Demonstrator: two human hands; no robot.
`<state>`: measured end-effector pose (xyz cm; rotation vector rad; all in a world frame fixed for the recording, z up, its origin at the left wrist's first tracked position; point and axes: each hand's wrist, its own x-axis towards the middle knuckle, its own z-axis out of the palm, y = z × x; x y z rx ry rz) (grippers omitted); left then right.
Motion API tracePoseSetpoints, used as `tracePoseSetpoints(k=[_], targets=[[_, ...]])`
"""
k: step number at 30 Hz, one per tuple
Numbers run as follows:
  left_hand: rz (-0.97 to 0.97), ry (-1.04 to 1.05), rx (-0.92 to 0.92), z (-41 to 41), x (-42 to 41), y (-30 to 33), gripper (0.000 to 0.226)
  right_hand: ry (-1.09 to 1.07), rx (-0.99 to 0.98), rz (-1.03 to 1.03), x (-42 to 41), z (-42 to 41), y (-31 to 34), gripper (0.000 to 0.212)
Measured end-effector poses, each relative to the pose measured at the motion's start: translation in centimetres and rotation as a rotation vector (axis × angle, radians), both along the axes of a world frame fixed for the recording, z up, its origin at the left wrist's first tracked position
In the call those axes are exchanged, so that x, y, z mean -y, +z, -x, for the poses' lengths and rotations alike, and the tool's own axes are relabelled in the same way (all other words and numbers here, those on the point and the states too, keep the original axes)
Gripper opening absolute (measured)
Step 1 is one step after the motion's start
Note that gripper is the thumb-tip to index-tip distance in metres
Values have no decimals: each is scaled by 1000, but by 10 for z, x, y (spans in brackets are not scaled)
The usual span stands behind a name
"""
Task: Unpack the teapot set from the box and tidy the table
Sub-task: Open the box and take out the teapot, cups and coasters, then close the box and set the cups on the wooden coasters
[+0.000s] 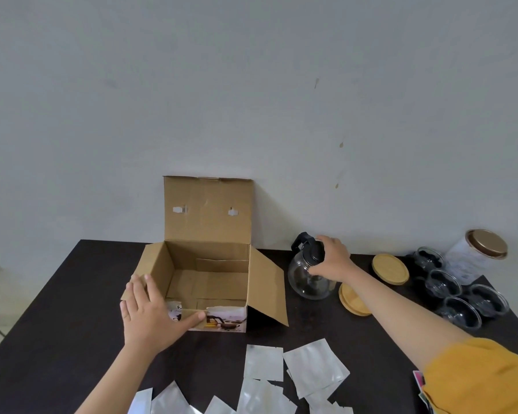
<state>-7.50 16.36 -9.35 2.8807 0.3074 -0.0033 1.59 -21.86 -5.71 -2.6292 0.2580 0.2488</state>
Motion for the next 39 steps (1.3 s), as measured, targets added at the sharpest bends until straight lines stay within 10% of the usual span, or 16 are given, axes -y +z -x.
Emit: tracePoseSetpoints(k=[3, 8, 14, 21, 30, 39], targets=[[12, 5, -9, 1, 2, 4, 152, -36, 144, 62, -19, 19, 2, 89], [232, 159, -2, 12, 15, 9, 158, -297, 486, -435, -98, 98, -4, 54], [614, 440, 36, 15, 22, 12, 163, -972, -31, -1229, -162, 142, -21, 46], [798, 343, 100, 15, 7, -7, 148, -1030, -208, -1841, -159, 136, -12, 29], [468, 88, 262, 27, 0, -9, 124, -798, -166, -1807, -175, 149, -12, 17], [240, -11, 181, 30, -14, -17, 113, -429, 187, -1225, -206, 169, -12, 43]])
